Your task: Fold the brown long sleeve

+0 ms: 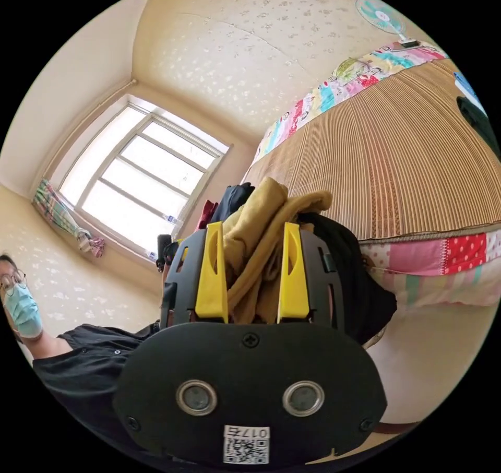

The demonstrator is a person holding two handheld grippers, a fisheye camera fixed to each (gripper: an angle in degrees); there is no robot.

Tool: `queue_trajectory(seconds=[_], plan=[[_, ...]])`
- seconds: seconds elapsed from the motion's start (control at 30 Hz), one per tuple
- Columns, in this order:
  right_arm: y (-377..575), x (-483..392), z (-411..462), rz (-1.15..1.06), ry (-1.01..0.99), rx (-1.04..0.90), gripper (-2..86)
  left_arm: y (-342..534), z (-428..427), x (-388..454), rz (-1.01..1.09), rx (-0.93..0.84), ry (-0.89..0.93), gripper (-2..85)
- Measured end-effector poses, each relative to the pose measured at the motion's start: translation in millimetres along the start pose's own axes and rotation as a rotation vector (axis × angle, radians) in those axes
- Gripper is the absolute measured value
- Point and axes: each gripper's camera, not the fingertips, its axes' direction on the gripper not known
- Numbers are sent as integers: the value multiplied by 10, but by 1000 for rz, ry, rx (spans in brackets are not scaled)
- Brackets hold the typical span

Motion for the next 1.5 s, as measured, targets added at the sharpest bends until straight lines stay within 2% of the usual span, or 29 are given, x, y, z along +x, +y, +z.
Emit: queue_trajectory(seconds=[0.23, 0.33, 0.4, 0.47, 0.57, 0.63, 0.7, 0.83, 0.9, 1.0, 1.1, 1.17, 1.23, 1.33, 1.5], plan=[[642, -525, 81, -107, 51, -56, 163, 1115, 544, 511, 61, -151, -149, 187], [772, -652, 248, -137, 137, -112, 129, 1167, 915, 714, 98, -200, -215, 185], [732, -768, 352, -180, 212, -186, 67, 1085, 1141, 737, 101, -231, -250, 181], [676, -879, 246, -212, 156, -159, 47, 919, 1346, 729, 108, -264, -274, 161], [623, -916, -76, -218, -20, -47, 38, 766, 1375, 762, 122, -280, -287, 113], [616, -796, -98, -187, -4, -48, 35, 694, 1243, 845, 149, -280, -231, 91], [648, -631, 19, -115, 99, -119, 33, 595, 1059, 948, 158, -312, -210, 68], [816, -556, 63, -105, 35, -142, 32, 555, 534, 1239, 203, -308, -328, 30], [927, -473, 144, -99, 5, -180, 34, 613, 614, 1166, 194, -367, -365, 19], [1025, -348, 418, -80, 76, -347, 40, 724, 807, 899, 111, -458, -292, 15], [1019, -376, 289, -114, 21, -320, 55, 729, 593, 730, 32, -394, -147, 34], [966, -370, 84, -122, -19, -227, 84, 650, 222, 610, -22, -249, -12, 94], [867, -305, -108, -95, -39, -124, 131, 505, 36, 527, -58, -163, 35, 152], [598, -169, -184, -61, -49, -43, 191, 64, 10, 458, -72, -79, 2, 205], [31, 178, 339, 8, -31, -118, 276, -891, 518, 328, -75, -55, -9, 223]])
